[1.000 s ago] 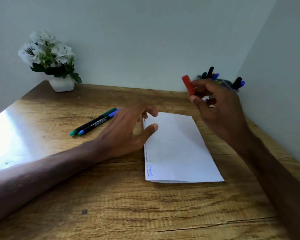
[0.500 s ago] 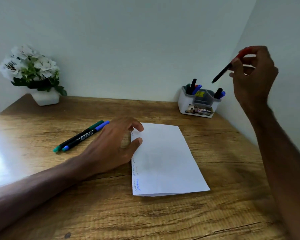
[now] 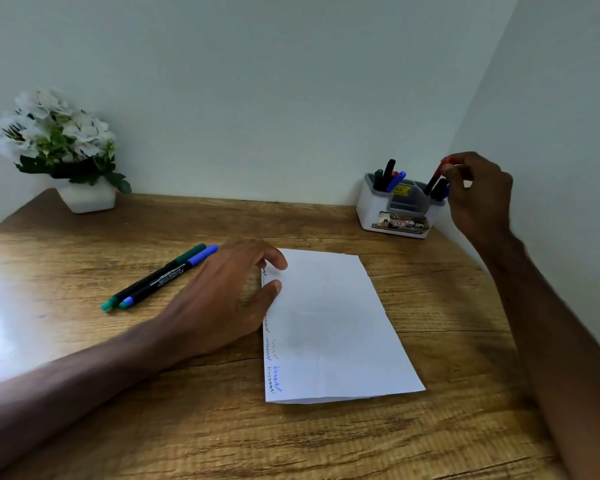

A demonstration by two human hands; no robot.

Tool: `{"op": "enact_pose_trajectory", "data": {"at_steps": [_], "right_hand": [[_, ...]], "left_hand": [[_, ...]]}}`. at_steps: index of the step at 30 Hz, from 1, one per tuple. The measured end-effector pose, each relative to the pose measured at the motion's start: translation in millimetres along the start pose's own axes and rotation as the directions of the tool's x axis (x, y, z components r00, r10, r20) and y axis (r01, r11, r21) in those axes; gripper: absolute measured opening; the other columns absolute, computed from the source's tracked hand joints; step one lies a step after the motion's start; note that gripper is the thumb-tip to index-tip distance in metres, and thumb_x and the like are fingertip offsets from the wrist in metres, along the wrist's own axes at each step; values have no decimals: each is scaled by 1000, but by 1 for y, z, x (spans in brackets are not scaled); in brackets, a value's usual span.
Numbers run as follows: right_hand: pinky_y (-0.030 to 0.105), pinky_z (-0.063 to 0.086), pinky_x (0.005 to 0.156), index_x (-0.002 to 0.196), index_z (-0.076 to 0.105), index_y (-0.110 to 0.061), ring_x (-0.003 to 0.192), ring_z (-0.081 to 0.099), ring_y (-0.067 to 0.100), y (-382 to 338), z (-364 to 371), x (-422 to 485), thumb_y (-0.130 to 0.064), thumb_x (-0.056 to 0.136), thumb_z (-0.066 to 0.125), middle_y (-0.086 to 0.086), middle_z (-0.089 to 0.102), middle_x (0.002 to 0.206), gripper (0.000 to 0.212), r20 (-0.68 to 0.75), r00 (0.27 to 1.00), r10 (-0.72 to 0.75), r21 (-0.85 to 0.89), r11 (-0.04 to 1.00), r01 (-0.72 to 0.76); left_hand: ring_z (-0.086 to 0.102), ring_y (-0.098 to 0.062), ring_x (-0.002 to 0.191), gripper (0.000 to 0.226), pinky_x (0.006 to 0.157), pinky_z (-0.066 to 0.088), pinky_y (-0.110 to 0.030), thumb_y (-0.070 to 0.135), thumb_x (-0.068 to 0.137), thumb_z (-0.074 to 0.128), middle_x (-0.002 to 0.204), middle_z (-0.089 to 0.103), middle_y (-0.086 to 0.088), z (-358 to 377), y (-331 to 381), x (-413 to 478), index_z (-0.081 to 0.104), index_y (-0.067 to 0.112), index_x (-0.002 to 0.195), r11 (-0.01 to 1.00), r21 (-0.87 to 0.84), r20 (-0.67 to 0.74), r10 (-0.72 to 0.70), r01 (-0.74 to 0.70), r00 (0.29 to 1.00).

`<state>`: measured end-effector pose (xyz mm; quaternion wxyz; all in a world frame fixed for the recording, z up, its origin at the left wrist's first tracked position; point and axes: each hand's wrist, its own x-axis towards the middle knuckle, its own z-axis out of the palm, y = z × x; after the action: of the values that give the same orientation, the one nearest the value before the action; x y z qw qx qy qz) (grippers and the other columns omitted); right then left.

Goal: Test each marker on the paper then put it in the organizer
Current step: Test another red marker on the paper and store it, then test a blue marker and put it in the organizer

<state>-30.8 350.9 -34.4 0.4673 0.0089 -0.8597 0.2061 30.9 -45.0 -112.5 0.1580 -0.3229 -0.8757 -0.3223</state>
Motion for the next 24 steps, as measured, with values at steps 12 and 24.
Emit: {"op": "enact_pose_trajectory", "data": {"at_steps": [12,24], "right_hand": [[25,44,99,116,74,-3,109,69,26,2,-3,-6,-17,104,53,13,75,116,28,-43,999,-17,-50,999,15],[11,48,82,101,78,-9,89,66,9,-110,13,-48,-15,96,66,4,77,100,15,34,969,-244,77,967,241]], "left_hand": [[43,25,108,26,79,36,3,31,94,70,105,50,39,1,0,0,60,39,117,1000,-11,-27,14,-15,1000],[57,-9,105,22,85,41,-25,19,91,68,115,65,11,-19,-15,-1,62,26,111,983,178,-104,56,-37,993]]}}
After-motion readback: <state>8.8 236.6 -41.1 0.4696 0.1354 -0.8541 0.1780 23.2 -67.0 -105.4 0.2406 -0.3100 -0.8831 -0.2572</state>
